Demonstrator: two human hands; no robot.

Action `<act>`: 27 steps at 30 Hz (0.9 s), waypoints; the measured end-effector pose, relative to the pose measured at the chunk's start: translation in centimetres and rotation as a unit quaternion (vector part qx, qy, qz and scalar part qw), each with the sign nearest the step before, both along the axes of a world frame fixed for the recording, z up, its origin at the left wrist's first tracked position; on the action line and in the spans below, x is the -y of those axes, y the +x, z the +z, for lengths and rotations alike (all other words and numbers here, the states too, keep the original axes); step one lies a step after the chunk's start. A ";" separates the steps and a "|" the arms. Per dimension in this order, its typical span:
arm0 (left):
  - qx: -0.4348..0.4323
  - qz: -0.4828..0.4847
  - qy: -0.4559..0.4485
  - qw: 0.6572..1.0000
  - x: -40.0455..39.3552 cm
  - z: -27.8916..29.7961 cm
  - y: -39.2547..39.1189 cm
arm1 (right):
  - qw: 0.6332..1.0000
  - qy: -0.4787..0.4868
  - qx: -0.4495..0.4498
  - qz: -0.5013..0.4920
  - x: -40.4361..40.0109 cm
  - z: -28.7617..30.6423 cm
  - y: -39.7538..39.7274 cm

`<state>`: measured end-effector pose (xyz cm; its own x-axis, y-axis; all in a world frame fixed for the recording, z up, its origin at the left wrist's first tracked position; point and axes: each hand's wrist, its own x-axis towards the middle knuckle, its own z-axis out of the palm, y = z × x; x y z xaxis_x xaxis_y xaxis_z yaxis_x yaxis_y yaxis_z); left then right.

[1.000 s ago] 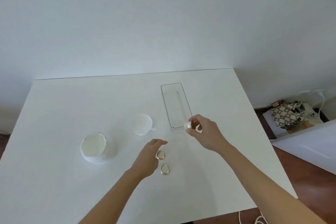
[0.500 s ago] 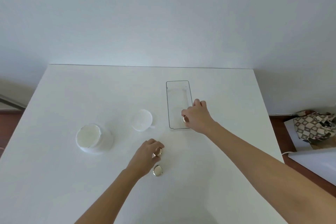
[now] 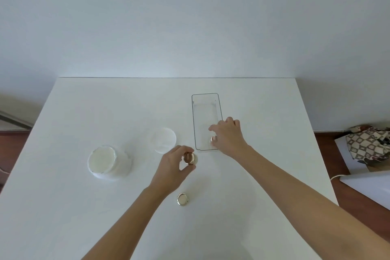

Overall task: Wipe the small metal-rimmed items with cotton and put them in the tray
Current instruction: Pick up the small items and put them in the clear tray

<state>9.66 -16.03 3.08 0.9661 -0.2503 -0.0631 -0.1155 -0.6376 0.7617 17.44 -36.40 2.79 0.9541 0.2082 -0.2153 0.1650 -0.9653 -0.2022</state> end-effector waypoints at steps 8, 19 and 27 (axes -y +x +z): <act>0.015 -0.063 0.047 0.997 3.3 1.0 5.9 | 0.952 0.246 0.009 -0.183 2.1 0.0 -3.8; -0.026 -0.229 0.296 0.927 5.4 -0.7 9.8 | 0.935 0.286 0.047 -0.205 1.9 -0.8 -4.7; -0.037 -0.251 0.322 0.912 5.8 -1.0 10.4 | 0.937 0.282 0.053 -0.196 1.8 -0.9 -4.7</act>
